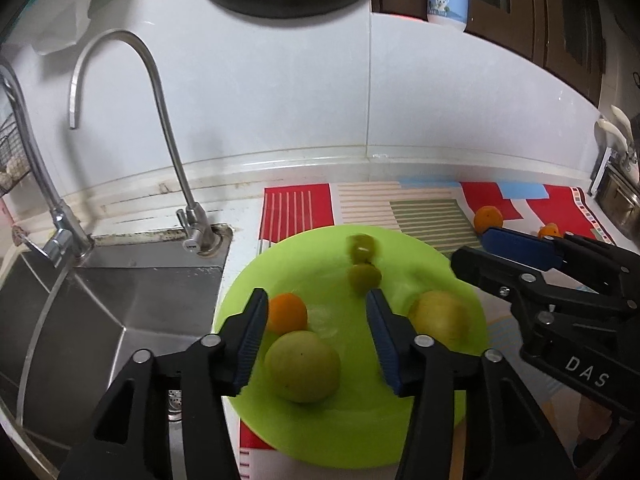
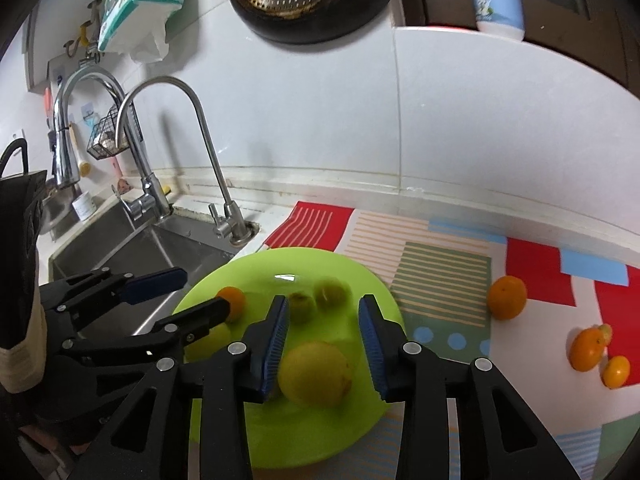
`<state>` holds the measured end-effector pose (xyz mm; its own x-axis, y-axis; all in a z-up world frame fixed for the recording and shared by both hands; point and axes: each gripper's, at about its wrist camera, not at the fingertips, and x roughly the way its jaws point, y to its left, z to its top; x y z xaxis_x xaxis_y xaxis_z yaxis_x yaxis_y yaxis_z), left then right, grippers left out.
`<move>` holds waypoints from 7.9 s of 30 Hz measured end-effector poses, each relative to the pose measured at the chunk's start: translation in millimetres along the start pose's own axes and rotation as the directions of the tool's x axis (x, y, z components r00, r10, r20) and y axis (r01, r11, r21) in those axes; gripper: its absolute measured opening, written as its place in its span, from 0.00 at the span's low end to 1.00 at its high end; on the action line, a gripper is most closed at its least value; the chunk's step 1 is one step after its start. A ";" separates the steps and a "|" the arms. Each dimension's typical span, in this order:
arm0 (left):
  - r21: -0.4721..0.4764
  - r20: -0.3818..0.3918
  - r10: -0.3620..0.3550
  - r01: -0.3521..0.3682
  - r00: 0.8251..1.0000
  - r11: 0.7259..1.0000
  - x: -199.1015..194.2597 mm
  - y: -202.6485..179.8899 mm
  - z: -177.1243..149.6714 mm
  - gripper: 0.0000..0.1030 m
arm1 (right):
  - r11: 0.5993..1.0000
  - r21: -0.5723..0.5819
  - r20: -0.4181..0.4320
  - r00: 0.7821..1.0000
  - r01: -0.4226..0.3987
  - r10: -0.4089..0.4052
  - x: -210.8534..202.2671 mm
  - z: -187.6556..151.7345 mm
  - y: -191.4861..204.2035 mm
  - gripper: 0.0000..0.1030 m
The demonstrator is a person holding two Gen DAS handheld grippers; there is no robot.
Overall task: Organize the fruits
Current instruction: 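Lift both grippers off the plate and move toward the oranges, then grasp a large orange with the left gripper while the right grasps a smaller orange, then carry both oranges onto the green plate and open both grippers, then lift both grippers off the plate toward the last two fruits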
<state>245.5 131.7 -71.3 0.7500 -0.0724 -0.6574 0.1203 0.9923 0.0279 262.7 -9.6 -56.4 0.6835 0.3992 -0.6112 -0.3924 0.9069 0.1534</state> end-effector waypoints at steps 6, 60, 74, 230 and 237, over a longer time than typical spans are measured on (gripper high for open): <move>0.018 0.050 0.029 -0.030 0.998 0.999 -28.2 -9.1 -2.6 0.67 | 0.999 0.018 0.031 0.998 0.050 -0.050 -33.0 -7.4 -5.1 0.46; 0.275 0.262 -0.194 0.119 0.945 0.954 -72.7 -223.1 31.0 0.93 | 0.924 0.083 0.168 0.908 0.374 -0.383 -208.2 -53.1 -153.4 0.67; 0.389 0.118 -0.261 0.197 0.958 0.900 14.3 -255.5 39.0 0.84 | 0.928 0.032 0.048 0.927 0.372 -0.373 -147.9 -59.1 -204.5 0.67; 0.141 -0.003 -0.104 0.103 0.995 0.985 42.8 9.9 25.7 0.61 | 0.990 0.129 -0.074 0.996 0.058 -0.049 28.5 -0.2 -16.5 0.45; 0.090 0.033 -0.061 0.058 0.998 0.994 7.9 6.5 20.1 0.69 | 0.986 0.124 -0.015 0.994 0.113 -0.112 -7.0 -3.1 -13.8 0.59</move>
<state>265.3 135.6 -61.2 0.7622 -0.1366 -0.6328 0.2220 0.9734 0.0574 261.4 -25.4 -56.6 0.7137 0.2928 -0.6363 -0.2334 0.9559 0.1780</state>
